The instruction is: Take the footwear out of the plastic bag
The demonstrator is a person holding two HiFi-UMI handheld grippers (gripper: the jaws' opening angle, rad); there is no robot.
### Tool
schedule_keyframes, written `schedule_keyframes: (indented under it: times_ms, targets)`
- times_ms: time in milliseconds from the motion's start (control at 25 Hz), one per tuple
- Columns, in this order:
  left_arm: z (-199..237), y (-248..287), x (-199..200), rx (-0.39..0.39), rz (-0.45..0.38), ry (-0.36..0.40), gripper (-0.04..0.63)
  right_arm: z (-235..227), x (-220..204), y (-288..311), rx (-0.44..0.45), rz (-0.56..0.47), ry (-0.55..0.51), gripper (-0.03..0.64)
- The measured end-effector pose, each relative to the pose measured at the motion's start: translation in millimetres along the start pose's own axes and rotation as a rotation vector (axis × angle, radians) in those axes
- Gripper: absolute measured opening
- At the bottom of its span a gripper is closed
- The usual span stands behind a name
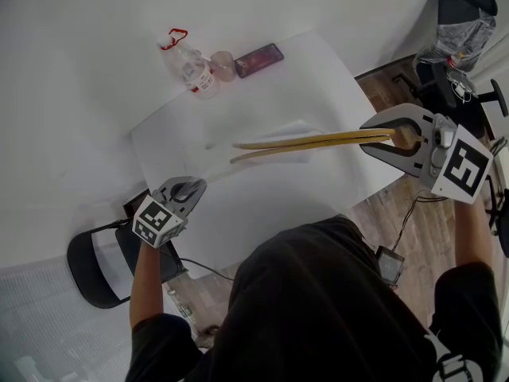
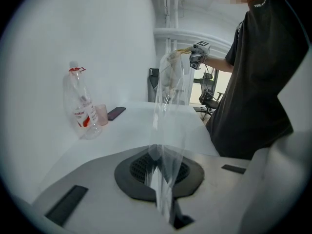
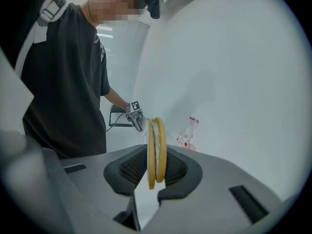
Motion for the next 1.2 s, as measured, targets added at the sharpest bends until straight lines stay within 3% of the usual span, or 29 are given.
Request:
schedule_keyframes:
  times_ms: [600,800,1040,1200]
  targets:
    - [1,-10,-15,0.033,-0.043,-0.087,0.021,-3,-8,-20,-0.082,-0.013,0.045,0.072]
    - [-1,-14,-12,0.065,-0.057,-0.144,0.021,-9,-8,-33,-0.159,-0.103,0.048,0.072]
    - [9,-21,12,0.198,-0.112,-0.194,0.021,-11,-13,-43,-0.287,-0.273,0.110,0.072]
    - [8,-13,45,0.304,-0.165,-0.199,0.021,-13,-19,-43,-0.438,-0.349,0.161,0.072]
Point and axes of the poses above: the fingertips, and each gripper's own axes: y forward along the fingers, z to its left, x out of its top, the point moved 9 cm from there along -y, backward along the fingers, and after that the axes turned 12 degrees about y, right-handed, at the moved point
